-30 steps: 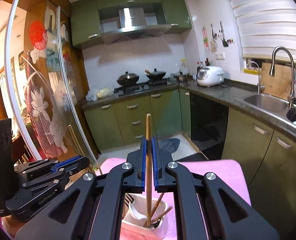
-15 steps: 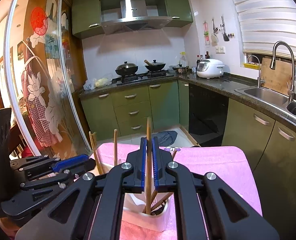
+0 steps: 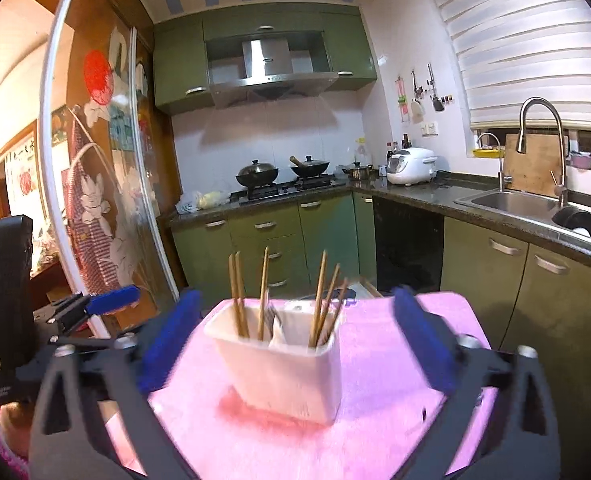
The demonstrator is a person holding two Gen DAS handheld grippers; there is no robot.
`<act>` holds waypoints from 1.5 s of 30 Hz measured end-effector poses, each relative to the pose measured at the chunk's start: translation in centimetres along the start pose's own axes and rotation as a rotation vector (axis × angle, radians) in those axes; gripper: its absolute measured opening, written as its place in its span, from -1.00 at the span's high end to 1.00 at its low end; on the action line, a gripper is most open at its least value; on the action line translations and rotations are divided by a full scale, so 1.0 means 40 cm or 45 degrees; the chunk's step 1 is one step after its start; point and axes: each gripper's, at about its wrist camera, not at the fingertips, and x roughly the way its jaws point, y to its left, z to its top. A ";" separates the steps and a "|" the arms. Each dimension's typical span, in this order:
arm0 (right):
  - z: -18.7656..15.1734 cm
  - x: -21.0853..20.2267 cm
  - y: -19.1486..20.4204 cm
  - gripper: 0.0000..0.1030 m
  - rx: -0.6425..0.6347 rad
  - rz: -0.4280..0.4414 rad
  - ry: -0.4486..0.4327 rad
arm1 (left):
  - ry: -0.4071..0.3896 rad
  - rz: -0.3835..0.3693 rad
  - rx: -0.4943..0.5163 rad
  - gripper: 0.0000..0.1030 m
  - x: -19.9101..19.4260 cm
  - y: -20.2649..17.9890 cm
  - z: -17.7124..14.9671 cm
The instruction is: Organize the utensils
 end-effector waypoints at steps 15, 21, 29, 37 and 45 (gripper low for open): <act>-0.221 -0.388 0.067 -0.91 -0.075 -0.092 0.017 | -0.001 0.023 -0.074 -0.87 -0.246 -0.057 -0.151; -0.256 -0.454 0.078 -0.91 -0.053 -0.110 0.034 | -0.044 0.060 -0.006 -0.87 -0.301 -0.086 -0.151; -0.237 -0.498 0.089 -0.91 -0.067 -0.145 -0.013 | -0.062 0.064 -0.037 -0.87 -0.333 -0.083 -0.147; -0.213 -0.477 0.082 -0.91 -0.048 -0.145 -0.001 | -0.048 0.051 -0.064 -0.87 -0.334 -0.070 -0.151; -0.198 -0.454 0.087 -0.91 -0.047 -0.143 0.017 | -0.036 0.058 -0.058 -0.87 -0.331 -0.067 -0.154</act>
